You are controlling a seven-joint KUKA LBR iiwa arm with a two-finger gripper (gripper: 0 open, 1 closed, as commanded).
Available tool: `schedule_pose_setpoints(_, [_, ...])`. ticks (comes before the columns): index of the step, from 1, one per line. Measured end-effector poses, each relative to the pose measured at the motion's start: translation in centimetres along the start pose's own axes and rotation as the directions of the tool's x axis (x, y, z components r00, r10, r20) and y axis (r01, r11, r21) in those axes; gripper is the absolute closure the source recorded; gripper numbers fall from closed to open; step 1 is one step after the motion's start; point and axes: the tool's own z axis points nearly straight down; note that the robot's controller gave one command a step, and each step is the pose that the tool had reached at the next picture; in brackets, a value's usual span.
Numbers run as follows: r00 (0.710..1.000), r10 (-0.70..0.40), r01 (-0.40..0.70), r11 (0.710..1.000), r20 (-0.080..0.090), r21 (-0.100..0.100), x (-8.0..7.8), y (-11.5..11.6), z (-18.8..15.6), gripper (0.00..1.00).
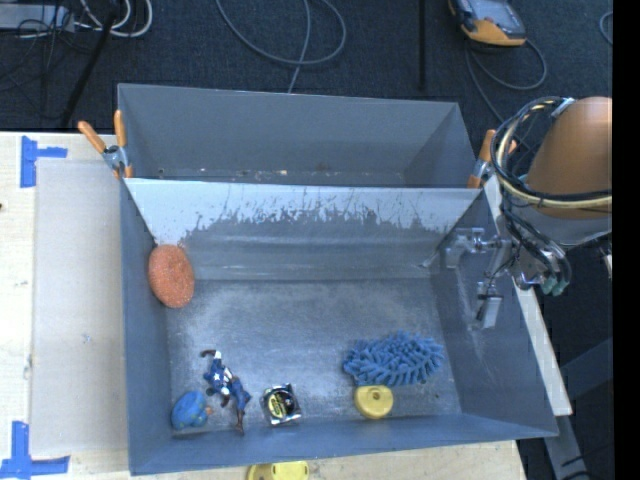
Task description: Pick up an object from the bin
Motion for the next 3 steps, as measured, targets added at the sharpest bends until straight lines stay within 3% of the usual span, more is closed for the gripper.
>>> schedule_pose_setpoints(1, [1.0, -0.004, 0.004, 1.0, 0.008, 0.002, -0.2, 0.1, -0.5, 0.0])
schedule_pose_setpoints(2, [0.995, -0.097, 0.097, 0.995, 0.01, 0.003, 1.4, 2.9, 5.9, 0.0])
schedule_pose_setpoints(3, [0.979, -0.203, 0.203, 0.979, 0.004, 0.002, 2.6, 5.0, 6.0, 0.0])
